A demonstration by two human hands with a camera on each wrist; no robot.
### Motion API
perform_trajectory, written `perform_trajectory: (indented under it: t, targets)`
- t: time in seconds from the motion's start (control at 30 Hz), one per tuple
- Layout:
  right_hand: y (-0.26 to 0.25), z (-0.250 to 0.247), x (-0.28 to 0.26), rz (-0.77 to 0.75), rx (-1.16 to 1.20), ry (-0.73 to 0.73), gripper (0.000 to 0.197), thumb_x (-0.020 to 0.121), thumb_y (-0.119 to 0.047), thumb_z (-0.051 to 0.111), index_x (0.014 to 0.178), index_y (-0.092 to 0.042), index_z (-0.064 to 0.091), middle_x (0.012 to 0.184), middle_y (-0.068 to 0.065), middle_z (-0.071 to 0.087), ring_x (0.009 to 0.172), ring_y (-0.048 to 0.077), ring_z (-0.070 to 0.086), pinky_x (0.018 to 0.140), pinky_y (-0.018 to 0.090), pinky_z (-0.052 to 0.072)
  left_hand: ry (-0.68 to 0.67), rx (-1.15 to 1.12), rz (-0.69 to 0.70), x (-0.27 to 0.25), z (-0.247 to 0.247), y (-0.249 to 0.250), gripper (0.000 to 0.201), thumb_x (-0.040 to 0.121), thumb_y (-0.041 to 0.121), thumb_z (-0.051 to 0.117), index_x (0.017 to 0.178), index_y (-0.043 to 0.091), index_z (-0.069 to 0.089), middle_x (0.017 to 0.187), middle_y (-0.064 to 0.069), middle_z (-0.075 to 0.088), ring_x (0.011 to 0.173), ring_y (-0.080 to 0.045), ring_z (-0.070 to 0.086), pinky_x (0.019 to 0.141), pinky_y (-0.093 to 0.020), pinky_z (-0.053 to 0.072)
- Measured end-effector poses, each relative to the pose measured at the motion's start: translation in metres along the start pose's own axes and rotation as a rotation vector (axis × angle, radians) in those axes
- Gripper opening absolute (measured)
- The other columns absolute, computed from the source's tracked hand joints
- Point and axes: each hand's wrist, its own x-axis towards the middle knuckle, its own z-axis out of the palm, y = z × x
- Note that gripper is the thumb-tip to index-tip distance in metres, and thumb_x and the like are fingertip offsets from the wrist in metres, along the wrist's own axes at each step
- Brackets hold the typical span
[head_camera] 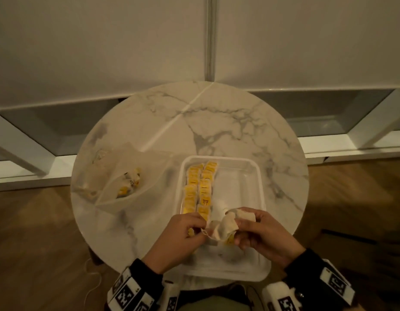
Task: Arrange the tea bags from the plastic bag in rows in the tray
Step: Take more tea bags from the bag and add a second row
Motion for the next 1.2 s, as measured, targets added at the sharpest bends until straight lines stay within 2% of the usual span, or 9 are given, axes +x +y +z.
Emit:
perform_trajectory:
  t: [0.2, 0.33, 0.4, 0.53, 0.6, 0.67, 0.87, 1.03, 1.2]
  targets:
    - [0.013, -0.007, -0.010, 0.099, 0.314, -0.093, 0.059, 0.052, -0.022, 0.093, 0.105, -0.003, 0.073, 0.091, 0.018, 0.065, 0.063, 0.020, 0.063, 0.045, 0.026, 0.050, 0.060, -0.114, 0.063, 0.001, 0.003, 0.036, 0.043, 0.086, 0.037, 0.060, 0.074, -0.004, 0.064, 0.075, -0.008, 0.057, 0.072, -0.024, 0.057, 0.059, -0.032, 0.046]
    - [0.007, -0.002, -0.016, 0.193, 0.433, -0.086, 0.039, 0.075, -0.025, 0.058, 0.103, -0.003, 0.073, 0.100, 0.020, 0.066, 0.074, 0.030, 0.064, 0.044, 0.032, 0.050, 0.089, -0.031, 0.104, 0.009, 0.012, 0.061, 0.025, 0.085, 0.027, 0.058, 0.061, 0.031, 0.051, 0.066, 0.013, 0.052, 0.064, -0.005, 0.052, 0.063, -0.014, 0.037]
    - [0.007, -0.002, -0.015, 0.220, 0.429, -0.050, 0.040, 0.084, -0.029, 0.045, 0.100, -0.004, 0.072, 0.100, 0.019, 0.066, 0.077, 0.030, 0.063, 0.044, 0.028, 0.046, 0.089, -0.006, 0.102, 0.010, 0.013, 0.065, 0.023, 0.084, 0.027, 0.058, 0.062, 0.032, 0.051, 0.066, 0.014, 0.052, 0.064, -0.005, 0.053, 0.065, -0.014, 0.038]
    - [0.015, -0.004, -0.008, 0.250, 0.388, -0.045, 0.028, 0.086, -0.028, 0.062, 0.105, -0.008, 0.068, 0.092, 0.012, 0.062, 0.068, 0.021, 0.060, 0.039, 0.023, 0.039, 0.128, 0.041, 0.132, 0.016, 0.007, 0.072, 0.024, 0.083, 0.021, 0.059, 0.061, 0.025, 0.051, 0.065, 0.012, 0.050, 0.062, -0.005, 0.051, 0.061, -0.012, 0.035]
    - [0.016, -0.008, -0.006, 0.242, 0.384, -0.063, 0.026, 0.078, -0.024, 0.074, 0.100, -0.010, 0.069, 0.091, 0.011, 0.062, 0.067, 0.019, 0.059, 0.038, 0.021, 0.038, 0.177, 0.070, 0.161, 0.021, 0.000, 0.075, 0.026, 0.083, 0.019, 0.060, 0.061, 0.028, 0.049, 0.066, 0.013, 0.049, 0.061, -0.005, 0.049, 0.059, -0.009, 0.031]
    - [0.013, -0.012, -0.006, 0.223, 0.387, -0.074, 0.040, 0.065, -0.022, 0.086, 0.099, -0.011, 0.068, 0.091, 0.010, 0.062, 0.065, 0.018, 0.057, 0.036, 0.021, 0.037, 0.234, 0.056, 0.172, 0.025, -0.008, 0.075, 0.026, 0.085, 0.019, 0.061, 0.061, 0.012, 0.053, 0.068, 0.004, 0.053, 0.062, -0.010, 0.051, 0.056, -0.009, 0.031]
    - [0.001, -0.032, -0.012, 0.157, 0.354, -0.019, 0.056, 0.054, -0.024, 0.093, 0.101, -0.010, 0.065, 0.088, 0.011, 0.061, 0.060, 0.017, 0.056, 0.033, 0.019, 0.035, 0.348, -0.058, 0.056, 0.023, -0.026, 0.057, 0.035, 0.085, 0.037, 0.065, 0.068, 0.006, 0.066, 0.072, -0.001, 0.061, 0.065, -0.018, 0.058, 0.047, -0.040, 0.046]
    - [-0.002, -0.038, -0.018, 0.141, 0.282, 0.091, 0.018, 0.083, -0.019, 0.061, 0.098, -0.009, 0.062, 0.083, 0.009, 0.060, 0.055, 0.015, 0.053, 0.032, 0.018, 0.031, 0.257, 0.005, -0.097, 0.015, -0.013, 0.036, 0.009, 0.085, 0.011, 0.075, 0.090, 0.018, 0.077, 0.066, 0.002, 0.069, 0.062, -0.011, 0.064, 0.058, -0.019, 0.047]
    - [0.008, -0.034, -0.017, 0.129, 0.180, 0.064, 0.024, 0.083, -0.017, 0.060, 0.104, -0.006, 0.063, 0.082, 0.012, 0.060, 0.055, 0.017, 0.053, 0.033, 0.018, 0.031, 0.013, 0.089, -0.173, 0.003, 0.006, 0.014, 0.011, 0.086, 0.015, 0.074, 0.084, 0.026, 0.076, 0.070, 0.011, 0.071, 0.067, -0.008, 0.067, 0.065, -0.018, 0.048]
